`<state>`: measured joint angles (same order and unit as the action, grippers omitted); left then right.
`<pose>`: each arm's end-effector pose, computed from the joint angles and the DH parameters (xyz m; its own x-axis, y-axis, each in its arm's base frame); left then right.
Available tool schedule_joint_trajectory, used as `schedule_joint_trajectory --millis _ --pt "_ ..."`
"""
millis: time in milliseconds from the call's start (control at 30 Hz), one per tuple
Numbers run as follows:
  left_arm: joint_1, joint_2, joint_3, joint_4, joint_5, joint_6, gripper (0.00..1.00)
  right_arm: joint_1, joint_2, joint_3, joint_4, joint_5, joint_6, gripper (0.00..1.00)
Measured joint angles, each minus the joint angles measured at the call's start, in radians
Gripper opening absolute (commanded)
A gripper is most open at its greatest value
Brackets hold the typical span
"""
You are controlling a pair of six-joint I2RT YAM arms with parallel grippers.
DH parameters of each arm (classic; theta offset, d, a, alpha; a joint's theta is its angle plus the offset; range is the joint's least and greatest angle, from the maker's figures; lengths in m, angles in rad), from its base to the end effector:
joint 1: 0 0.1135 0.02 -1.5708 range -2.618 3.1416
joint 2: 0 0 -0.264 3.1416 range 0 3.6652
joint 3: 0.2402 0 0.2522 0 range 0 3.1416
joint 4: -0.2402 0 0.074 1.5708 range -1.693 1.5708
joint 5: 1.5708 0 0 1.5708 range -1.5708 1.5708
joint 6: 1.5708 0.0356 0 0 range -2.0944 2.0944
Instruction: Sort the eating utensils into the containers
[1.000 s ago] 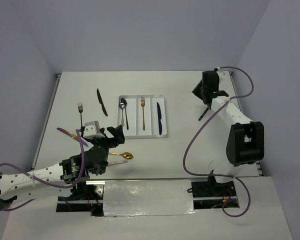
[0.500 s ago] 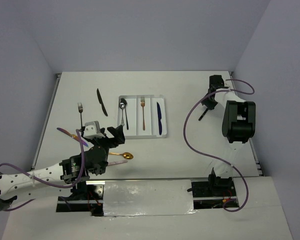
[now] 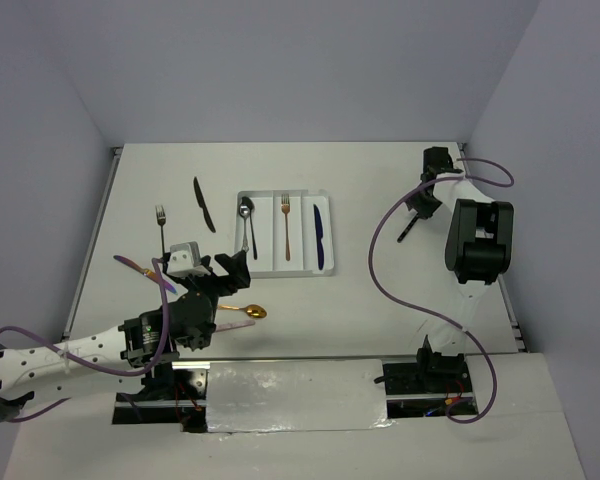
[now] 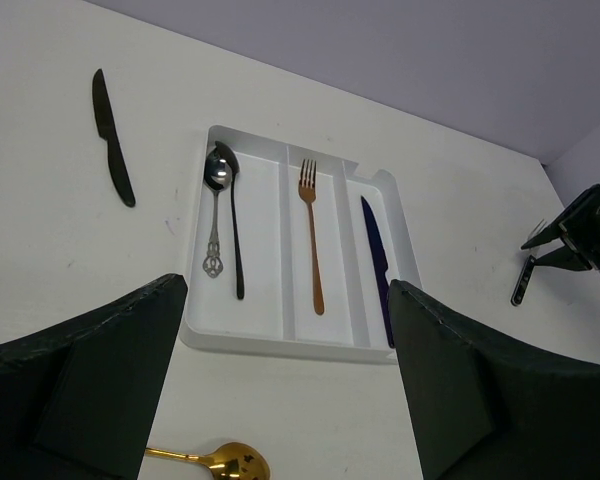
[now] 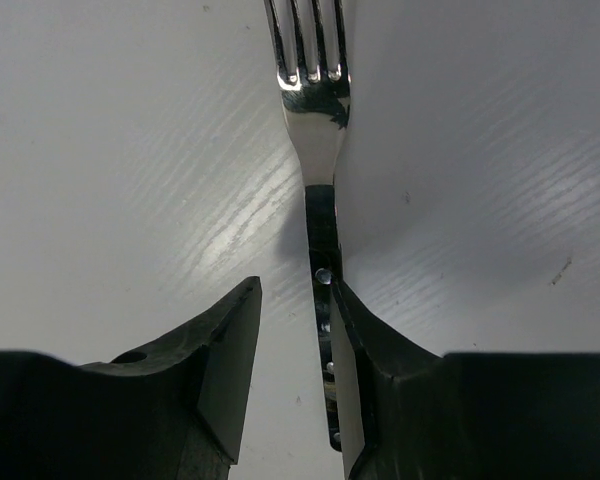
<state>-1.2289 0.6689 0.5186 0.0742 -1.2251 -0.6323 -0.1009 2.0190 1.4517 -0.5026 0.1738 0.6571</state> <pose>0.0818 -0.1300 0.2933 -0.0233 -0.5317 -0.8466 -0.0113 0.8469 -0.5316 0.4228 -0.0490 0.1747 -0.5799 0.6634 -0.4729 0.6770 0.7153 0.1732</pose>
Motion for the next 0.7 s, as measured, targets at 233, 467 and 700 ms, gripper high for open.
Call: schedule_joint_trajectory --millis 233,467,700 --pt "0.000 -0.006 0.000 0.000 0.001 0.000 0.95 0.000 0.034 0.049 -0.076 0.034 0.000 0.41" --pt "0.000 -0.006 0.000 -0.001 0.002 0.000 0.95 0.000 0.092 0.114 -0.145 0.052 -0.001 0.38" --pt "0.000 -0.024 0.000 0.000 0.007 0.000 0.95 0.000 0.096 0.121 -0.146 0.043 -0.026 0.00"
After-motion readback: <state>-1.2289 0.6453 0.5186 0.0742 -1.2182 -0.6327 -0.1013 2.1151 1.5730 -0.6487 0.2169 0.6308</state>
